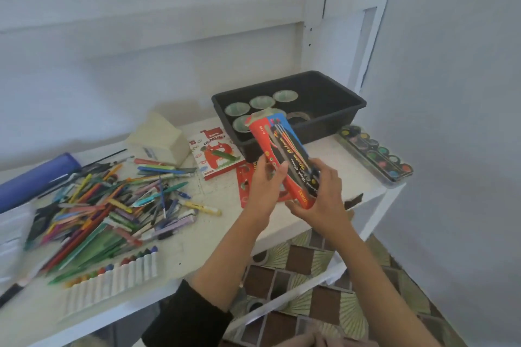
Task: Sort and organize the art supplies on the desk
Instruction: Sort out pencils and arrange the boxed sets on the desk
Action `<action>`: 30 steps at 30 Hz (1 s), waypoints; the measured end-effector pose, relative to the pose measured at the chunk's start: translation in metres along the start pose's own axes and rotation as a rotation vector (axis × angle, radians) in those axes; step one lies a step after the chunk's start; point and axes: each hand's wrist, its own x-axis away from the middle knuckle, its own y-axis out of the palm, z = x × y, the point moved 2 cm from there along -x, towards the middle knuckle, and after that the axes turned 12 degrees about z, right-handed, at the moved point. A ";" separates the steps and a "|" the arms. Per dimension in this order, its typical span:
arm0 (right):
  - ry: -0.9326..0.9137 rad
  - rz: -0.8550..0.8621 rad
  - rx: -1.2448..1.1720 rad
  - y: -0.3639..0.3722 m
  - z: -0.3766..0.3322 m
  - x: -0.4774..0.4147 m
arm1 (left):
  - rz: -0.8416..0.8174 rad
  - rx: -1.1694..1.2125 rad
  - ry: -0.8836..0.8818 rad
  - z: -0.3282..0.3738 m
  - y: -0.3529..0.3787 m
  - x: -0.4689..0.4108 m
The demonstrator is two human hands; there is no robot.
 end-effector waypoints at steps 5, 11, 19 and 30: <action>0.055 -0.304 -0.240 0.067 -0.061 0.042 | 0.259 -0.013 -0.045 0.002 -0.114 0.017; 0.381 -0.272 -0.525 0.121 -0.125 0.078 | 0.059 -0.265 0.017 0.010 -0.236 0.056; 0.406 -0.346 -0.582 0.194 -0.201 0.143 | 0.175 -1.133 0.189 -0.012 -0.349 0.108; -0.483 -0.852 0.420 0.250 -0.180 0.139 | 0.314 -1.310 0.116 -0.042 -0.475 0.149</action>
